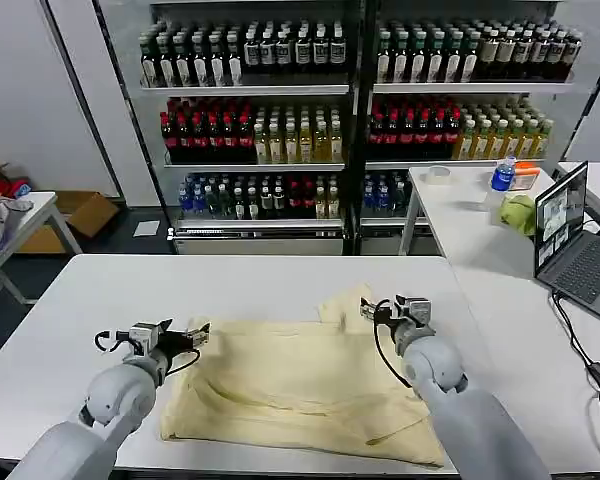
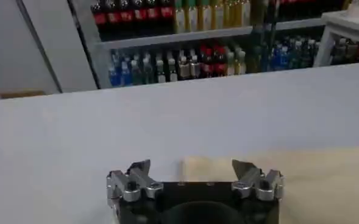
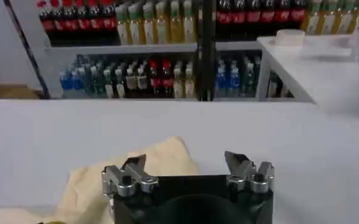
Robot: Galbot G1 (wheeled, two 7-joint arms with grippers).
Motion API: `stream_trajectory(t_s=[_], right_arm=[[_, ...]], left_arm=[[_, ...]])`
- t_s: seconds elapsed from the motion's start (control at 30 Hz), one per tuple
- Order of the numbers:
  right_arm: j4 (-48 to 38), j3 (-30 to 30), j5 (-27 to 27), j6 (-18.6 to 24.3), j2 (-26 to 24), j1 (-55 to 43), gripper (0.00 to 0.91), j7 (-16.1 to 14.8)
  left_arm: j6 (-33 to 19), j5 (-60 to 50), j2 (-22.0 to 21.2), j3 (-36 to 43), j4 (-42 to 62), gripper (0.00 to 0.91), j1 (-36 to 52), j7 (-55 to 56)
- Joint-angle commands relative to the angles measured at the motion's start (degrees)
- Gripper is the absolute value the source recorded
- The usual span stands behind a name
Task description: Fold and organize the clothes.
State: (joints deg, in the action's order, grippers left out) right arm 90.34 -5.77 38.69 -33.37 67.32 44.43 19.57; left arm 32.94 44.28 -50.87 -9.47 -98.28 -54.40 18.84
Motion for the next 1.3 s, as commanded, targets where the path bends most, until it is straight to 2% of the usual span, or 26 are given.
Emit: stream_trajectory(t_s=[0.03,0.37,0.4,0.43,0.47,0.5,0.53,0.57,0.6,0.67,0.7,0.77,0.93,1.3], right_arm=[[-8.99,3.23,1.75,-0.07,2.25,-4.99,0.907,0.28],[-9.16,3.31,3.5,-0.07,2.39,-4.37,0.907,0.33],[-9.15,3.35,3.52,-0.08,2.39,-4.35,0.907,0.31],[-9.07,3.44,3.6,-0.07,2.38,-4.26,0.907,0.28],[-9.05,3.52,3.7,-0.08,2.36,-4.23,0.846,0.26],[-9.04,3.54,3.77,-0.07,2.36,-4.21,0.806,0.27],[-8.99,3.59,3.96,-0.07,2.35,-4.15,0.564,0.26],[-8.94,3.62,4.07,-0.06,2.32,-4.09,0.474,0.26],[-8.86,3.65,4.21,-0.06,2.28,-4.01,0.242,0.26],[-8.56,3.69,4.55,-0.06,2.18,-3.78,0.03,0.28],[-8.38,3.71,4.7,-0.06,2.1,-3.6,0.0,0.27],[-8.19,3.76,4.93,-0.06,1.98,-3.36,0.0,0.21],[-8.05,3.74,5.84,-0.07,1.74,-3.16,0.0,0.13],[-7.07,3.08,6.64,0.14,1.86,-3.2,0.0,-0.23]], left_arm=[[0.18,1.25,-0.36,4.28,5.27,0.907,5.66,0.38],[0.18,3.15,-0.2,4.99,6.17,0.897,6.1,-0.27],[0.18,3.43,-0.2,5.05,6.22,0.786,6.11,-0.27],[0.18,3.53,-0.2,5.13,6.36,0.725,6.11,-0.29],[0.19,3.76,-0.2,5.19,6.57,0.625,6.12,-0.32],[0.18,3.94,-0.19,5.21,6.64,0.574,6.11,-0.36],[0.2,4.78,-0.18,5.19,6.85,0.474,6.1,-0.39],[0.21,5.16,-0.18,5.18,7.12,0.393,6.11,-0.38],[0.22,5.83,-0.18,5.14,7.3,0.353,6.12,-0.4],[0.23,7.11,-0.17,5.08,7.67,0.252,6.14,-0.46],[0.26,7.74,-0.17,5.06,7.75,0.232,6.13,-0.54],[0.26,8.78,-0.17,5.01,8.0,0.141,6.09,-0.69],[0.26,9.99,-0.21,4.84,7.97,0.081,5.79,-0.83],[0.09,11.69,-0.27,3.75,5.96,0.071,5.19,-1.99]])
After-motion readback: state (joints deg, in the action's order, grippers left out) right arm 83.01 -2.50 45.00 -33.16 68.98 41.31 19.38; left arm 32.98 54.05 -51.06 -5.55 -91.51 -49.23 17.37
